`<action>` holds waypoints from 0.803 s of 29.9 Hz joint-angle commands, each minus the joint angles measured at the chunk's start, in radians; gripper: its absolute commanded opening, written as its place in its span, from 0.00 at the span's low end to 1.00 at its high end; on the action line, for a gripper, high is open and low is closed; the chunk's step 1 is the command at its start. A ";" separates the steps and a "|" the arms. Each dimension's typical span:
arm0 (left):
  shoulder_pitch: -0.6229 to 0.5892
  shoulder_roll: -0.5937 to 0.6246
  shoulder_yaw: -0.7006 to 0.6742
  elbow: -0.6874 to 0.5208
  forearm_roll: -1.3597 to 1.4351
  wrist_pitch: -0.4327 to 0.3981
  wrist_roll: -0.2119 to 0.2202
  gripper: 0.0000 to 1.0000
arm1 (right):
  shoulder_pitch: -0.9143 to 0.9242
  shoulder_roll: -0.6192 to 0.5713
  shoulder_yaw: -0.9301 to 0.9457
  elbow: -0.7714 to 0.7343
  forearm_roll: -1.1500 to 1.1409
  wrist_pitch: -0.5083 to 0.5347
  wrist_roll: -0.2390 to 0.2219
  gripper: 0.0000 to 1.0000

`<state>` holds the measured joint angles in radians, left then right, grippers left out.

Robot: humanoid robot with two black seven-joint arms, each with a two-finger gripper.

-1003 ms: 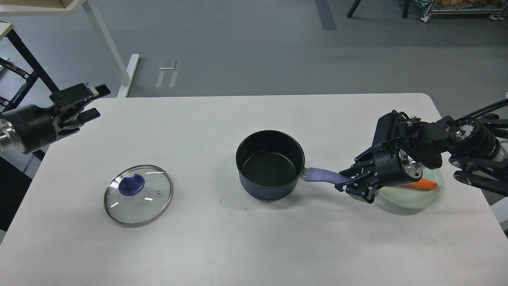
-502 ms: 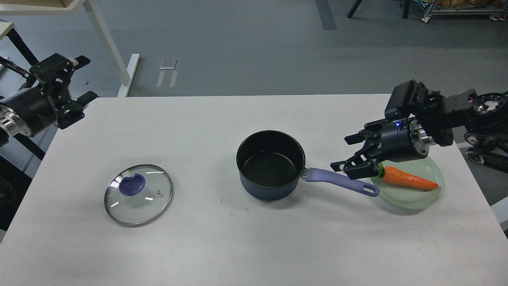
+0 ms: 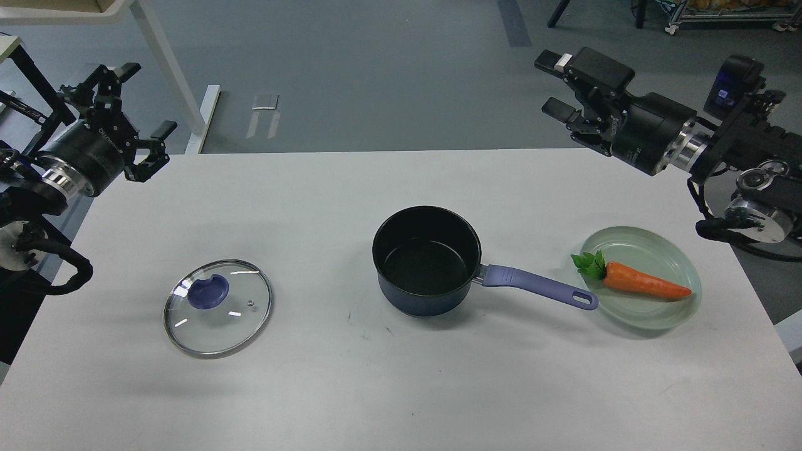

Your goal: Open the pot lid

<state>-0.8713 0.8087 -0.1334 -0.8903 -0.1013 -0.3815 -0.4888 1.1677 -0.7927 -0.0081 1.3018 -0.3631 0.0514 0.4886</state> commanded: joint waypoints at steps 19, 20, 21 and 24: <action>0.133 -0.120 -0.063 0.172 -0.097 -0.107 0.168 0.99 | -0.342 0.331 0.333 -0.500 0.480 0.375 0.000 1.00; 0.135 -0.120 -0.063 0.172 -0.098 -0.107 0.168 0.99 | -0.344 0.332 0.335 -0.496 0.478 0.369 0.000 1.00; 0.138 -0.121 -0.063 0.171 -0.098 -0.107 0.168 0.99 | -0.345 0.334 0.336 -0.499 0.472 0.364 0.000 1.00; 0.138 -0.121 -0.066 0.171 -0.097 -0.107 0.168 0.99 | -0.347 0.346 0.336 -0.500 0.469 0.364 0.000 1.00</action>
<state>-0.7344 0.6879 -0.1965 -0.7183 -0.1987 -0.4888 -0.3207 0.8229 -0.4547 0.3265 0.8019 0.1102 0.4175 0.4887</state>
